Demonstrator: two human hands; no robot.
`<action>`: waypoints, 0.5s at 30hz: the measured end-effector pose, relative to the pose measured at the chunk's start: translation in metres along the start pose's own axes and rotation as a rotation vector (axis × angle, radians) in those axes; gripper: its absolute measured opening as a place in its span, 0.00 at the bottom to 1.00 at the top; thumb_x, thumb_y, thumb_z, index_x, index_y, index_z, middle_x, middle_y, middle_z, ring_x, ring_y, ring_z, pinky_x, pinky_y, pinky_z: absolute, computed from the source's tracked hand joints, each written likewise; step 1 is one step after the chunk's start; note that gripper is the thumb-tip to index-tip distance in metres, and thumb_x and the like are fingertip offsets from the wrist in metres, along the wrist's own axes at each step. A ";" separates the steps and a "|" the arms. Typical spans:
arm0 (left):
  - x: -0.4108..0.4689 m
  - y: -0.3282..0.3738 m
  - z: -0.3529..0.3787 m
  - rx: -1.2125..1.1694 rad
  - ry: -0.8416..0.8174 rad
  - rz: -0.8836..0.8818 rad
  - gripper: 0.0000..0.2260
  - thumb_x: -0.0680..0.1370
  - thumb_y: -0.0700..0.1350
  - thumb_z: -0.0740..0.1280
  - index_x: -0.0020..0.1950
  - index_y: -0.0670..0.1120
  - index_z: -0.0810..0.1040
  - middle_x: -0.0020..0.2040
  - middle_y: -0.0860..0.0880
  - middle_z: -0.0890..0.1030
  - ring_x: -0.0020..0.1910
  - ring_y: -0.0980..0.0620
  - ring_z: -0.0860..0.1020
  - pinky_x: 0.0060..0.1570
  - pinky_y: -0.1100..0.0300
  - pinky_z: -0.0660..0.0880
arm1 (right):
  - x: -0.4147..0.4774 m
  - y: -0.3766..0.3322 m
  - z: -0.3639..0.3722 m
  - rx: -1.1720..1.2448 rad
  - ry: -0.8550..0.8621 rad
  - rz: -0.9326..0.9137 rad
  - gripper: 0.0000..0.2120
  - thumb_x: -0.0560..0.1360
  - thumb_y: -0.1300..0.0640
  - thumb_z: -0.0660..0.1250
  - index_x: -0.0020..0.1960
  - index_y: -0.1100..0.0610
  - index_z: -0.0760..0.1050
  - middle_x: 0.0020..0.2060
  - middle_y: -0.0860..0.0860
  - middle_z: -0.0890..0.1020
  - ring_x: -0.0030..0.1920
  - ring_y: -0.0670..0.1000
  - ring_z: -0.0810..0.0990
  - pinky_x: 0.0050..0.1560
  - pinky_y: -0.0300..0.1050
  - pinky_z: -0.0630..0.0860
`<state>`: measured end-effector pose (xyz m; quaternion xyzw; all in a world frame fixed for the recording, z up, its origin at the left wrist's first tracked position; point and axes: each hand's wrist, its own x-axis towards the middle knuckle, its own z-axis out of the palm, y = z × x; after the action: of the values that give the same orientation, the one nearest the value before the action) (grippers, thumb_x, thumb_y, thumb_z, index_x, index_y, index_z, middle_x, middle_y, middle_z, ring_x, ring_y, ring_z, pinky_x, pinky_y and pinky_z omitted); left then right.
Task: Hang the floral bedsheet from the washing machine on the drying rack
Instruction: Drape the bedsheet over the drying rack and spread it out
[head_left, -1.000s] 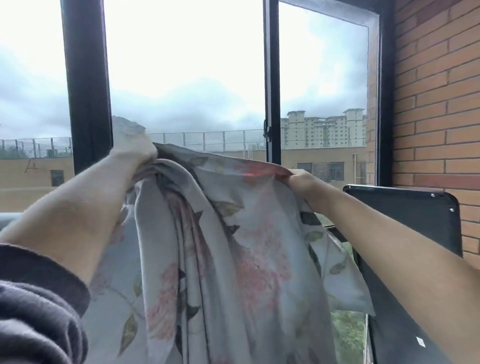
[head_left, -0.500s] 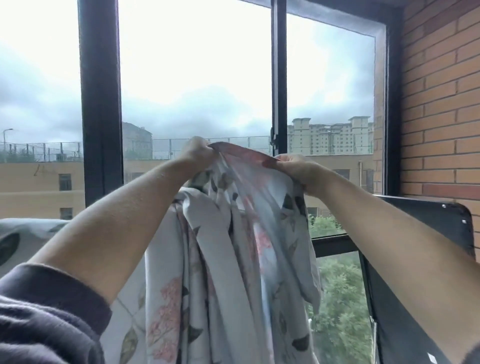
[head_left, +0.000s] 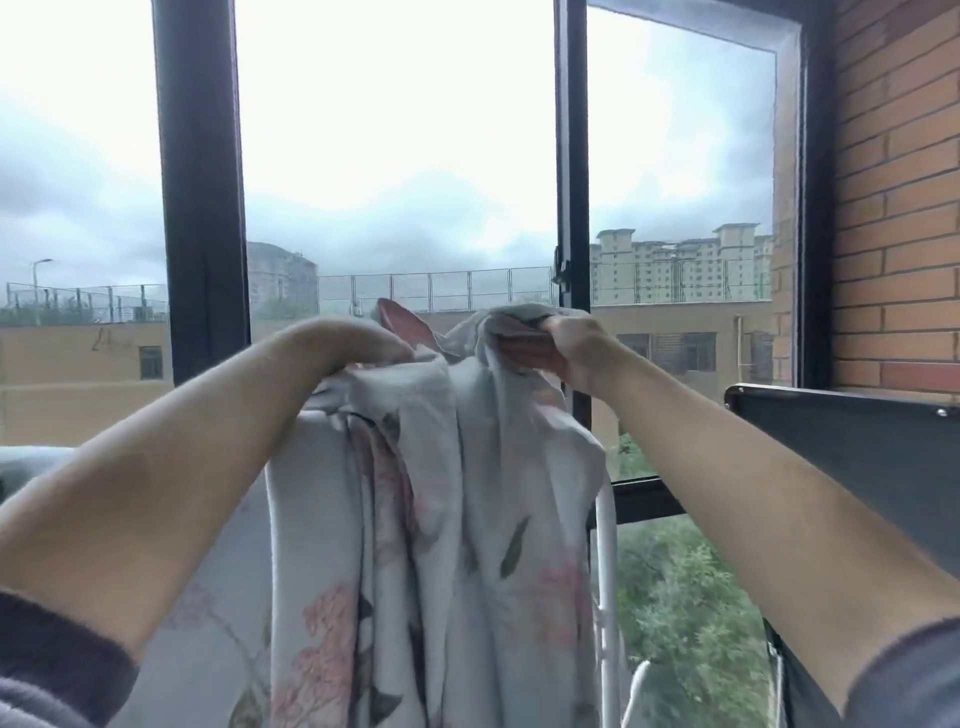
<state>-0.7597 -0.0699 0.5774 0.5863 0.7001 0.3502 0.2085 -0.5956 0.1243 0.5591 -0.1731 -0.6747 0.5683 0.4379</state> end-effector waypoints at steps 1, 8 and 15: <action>0.001 -0.002 0.001 -0.121 -0.075 0.030 0.05 0.81 0.41 0.59 0.50 0.42 0.73 0.45 0.45 0.71 0.45 0.52 0.73 0.49 0.61 0.71 | 0.011 0.001 0.007 -0.018 0.037 -0.033 0.18 0.80 0.62 0.51 0.60 0.66 0.76 0.54 0.65 0.81 0.56 0.63 0.80 0.58 0.56 0.78; 0.039 -0.013 0.010 0.282 0.130 -0.078 0.05 0.77 0.42 0.66 0.43 0.45 0.81 0.39 0.50 0.77 0.39 0.53 0.74 0.36 0.64 0.71 | 0.054 0.001 0.041 0.166 -0.017 -0.170 0.17 0.81 0.66 0.52 0.65 0.66 0.72 0.59 0.63 0.79 0.60 0.58 0.79 0.65 0.52 0.73; 0.054 -0.023 -0.011 0.394 0.579 -0.011 0.06 0.73 0.42 0.68 0.49 0.44 0.80 0.48 0.46 0.82 0.43 0.50 0.77 0.39 0.61 0.71 | 0.032 0.025 0.040 0.003 -0.183 -0.076 0.18 0.81 0.64 0.50 0.67 0.63 0.70 0.64 0.60 0.75 0.62 0.55 0.76 0.64 0.44 0.73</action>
<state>-0.7948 -0.0219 0.5744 0.4876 0.7876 0.3591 -0.1141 -0.6513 0.1305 0.5500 -0.0943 -0.7170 0.5658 0.3961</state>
